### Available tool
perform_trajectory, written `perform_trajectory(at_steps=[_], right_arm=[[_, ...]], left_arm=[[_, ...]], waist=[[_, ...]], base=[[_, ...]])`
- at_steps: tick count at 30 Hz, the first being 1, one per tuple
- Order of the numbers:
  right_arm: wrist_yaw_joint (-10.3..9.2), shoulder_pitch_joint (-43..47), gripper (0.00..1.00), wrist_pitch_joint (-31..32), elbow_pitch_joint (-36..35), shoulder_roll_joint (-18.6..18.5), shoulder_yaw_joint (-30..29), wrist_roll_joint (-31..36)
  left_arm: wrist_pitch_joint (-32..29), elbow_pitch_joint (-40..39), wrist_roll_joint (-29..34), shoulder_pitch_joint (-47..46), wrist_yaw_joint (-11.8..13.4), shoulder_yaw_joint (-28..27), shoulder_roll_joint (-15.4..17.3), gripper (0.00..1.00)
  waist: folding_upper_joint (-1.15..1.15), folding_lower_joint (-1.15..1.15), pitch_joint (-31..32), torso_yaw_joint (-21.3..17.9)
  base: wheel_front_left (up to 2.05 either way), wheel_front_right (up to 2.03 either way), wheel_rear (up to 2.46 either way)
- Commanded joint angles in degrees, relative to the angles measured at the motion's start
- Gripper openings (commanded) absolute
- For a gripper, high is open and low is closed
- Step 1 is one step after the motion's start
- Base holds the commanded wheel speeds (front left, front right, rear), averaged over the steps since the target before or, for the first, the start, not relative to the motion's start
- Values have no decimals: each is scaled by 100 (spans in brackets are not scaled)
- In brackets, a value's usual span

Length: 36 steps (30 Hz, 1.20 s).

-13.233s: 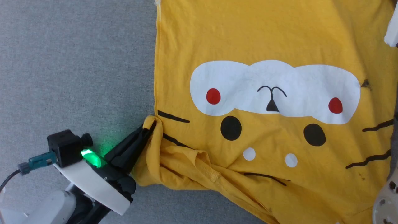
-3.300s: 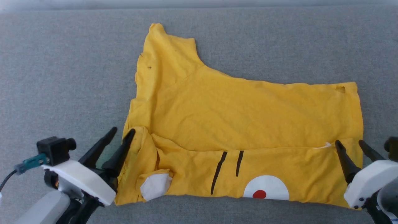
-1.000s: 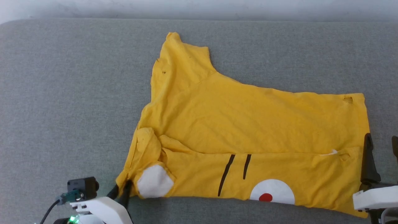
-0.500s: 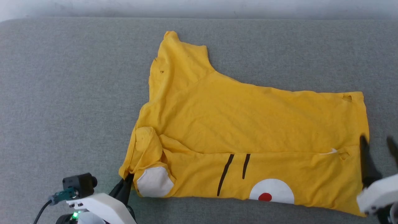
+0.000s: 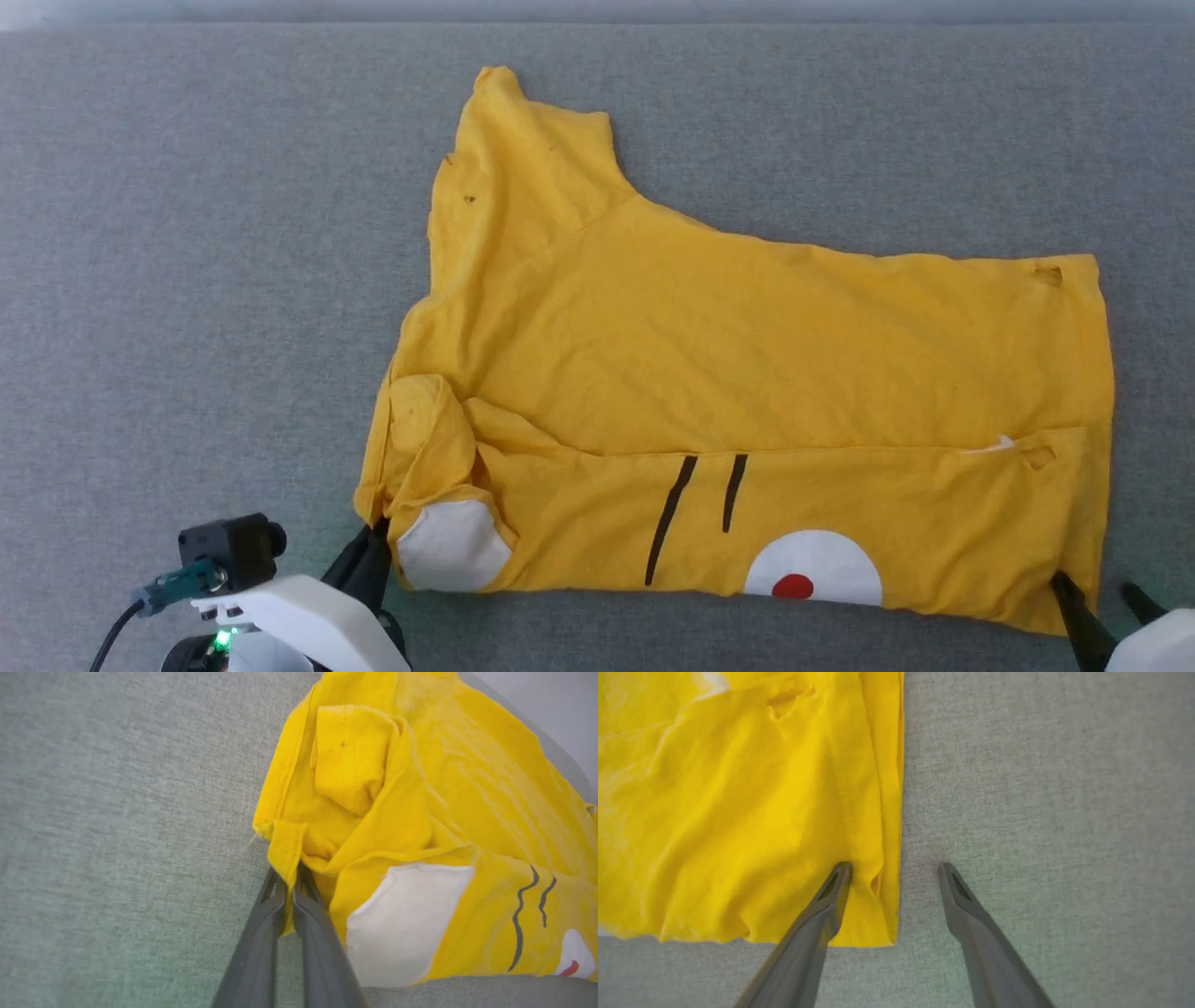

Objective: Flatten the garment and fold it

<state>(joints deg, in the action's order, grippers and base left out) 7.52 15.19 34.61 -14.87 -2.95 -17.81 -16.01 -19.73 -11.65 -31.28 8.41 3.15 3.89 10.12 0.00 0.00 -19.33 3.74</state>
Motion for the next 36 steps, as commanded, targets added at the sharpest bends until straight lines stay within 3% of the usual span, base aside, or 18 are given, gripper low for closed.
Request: perform_trajectory(at_steps=[1, 2, 3, 4, 5, 6, 16, 24, 36], right_arm=[[-3, -74, 100, 7, 132, 7, 63, 25], [-3, -103, 100, 51, 218, 7, 142, 77], [-3, -136, 82, 101, 305, 7, 201, 65], [-3, -163, 42, 158, 377, 7, 264, 65], [-3, -183, 15, 205, 413, 7, 329, 95], [-3, -213, 0, 218, 435, 7, 352, 100], [-3, -278, 0, 336, -69, 7, 228, 190], [-3, -37, 0, 732, -689, 7, 22, -138], [-3, 653, 0, 1192, -911, 7, -357, -496]], left_arm=[[-14, -17, -14, 10, 27, -6, 16, 0], [-27, -10, -7, 0, 25, -1, 32, 0], [-32, -4, -9, -10, 23, 0, 42, 0], [-37, 4, -23, -19, 16, 2, 44, 0], [-47, 16, -36, -25, 7, 7, 50, 0], [-56, 29, -48, -31, 0, 7, 57, 0], [-162, -54, -401, 131, -77, -145, 108, 0], [-654, -622, -807, 613, -165, -236, 329, 0], [-975, -1154, -1251, 1451, 22, -621, 439, 0]], waist=[[0, 0, -28, -31], [0, 0, -34, -36], [0, 0, -37, -43], [0, 0, -35, -44], [0, 0, -28, -43], [0, 0, -17, -42], [0, 0, 400, -54], [0, 0, 745, -54], [0, 0, 884, -49]], base=[[0, 0, 0], [0, 0, 0], [0, 0, 0], [0, 0, 0], [0, 0, 0], [0, 0, 0], [0, 0, 0], [0, 0, 0], [0, 0, 0]])
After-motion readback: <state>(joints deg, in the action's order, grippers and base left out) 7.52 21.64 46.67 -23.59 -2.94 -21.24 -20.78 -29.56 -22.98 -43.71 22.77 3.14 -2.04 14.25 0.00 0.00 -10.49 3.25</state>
